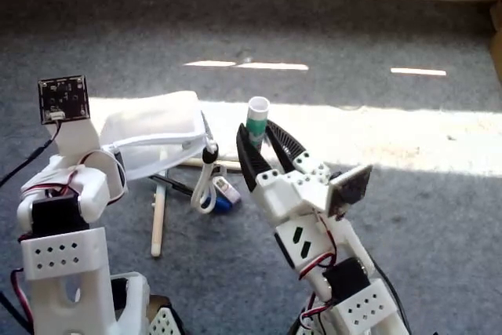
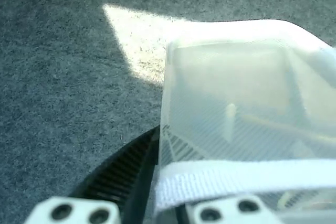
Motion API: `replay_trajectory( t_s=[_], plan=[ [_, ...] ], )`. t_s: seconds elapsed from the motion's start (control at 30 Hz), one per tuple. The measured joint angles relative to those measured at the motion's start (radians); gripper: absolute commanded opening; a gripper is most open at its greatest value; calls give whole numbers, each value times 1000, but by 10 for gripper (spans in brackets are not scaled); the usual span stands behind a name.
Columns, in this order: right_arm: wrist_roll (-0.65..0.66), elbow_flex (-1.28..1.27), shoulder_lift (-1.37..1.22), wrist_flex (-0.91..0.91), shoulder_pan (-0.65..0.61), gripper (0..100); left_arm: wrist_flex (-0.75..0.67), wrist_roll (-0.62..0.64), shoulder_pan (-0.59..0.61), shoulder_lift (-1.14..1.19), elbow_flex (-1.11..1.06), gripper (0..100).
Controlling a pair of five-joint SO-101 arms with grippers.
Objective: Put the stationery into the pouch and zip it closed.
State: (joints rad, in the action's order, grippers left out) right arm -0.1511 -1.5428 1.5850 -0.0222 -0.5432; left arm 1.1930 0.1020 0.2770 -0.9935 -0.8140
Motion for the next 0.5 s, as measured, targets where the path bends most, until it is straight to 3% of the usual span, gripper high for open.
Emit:
replay_trajectory(
  t_s=[0.33, 0.5],
  plan=[
    [0, -35, 207, 12, 0, 5, 77, 2, -170, 2, 232, 8],
    [0, -35, 233, 14, 0, 5, 89, 2, -199, 2, 290, 7]
  ],
)
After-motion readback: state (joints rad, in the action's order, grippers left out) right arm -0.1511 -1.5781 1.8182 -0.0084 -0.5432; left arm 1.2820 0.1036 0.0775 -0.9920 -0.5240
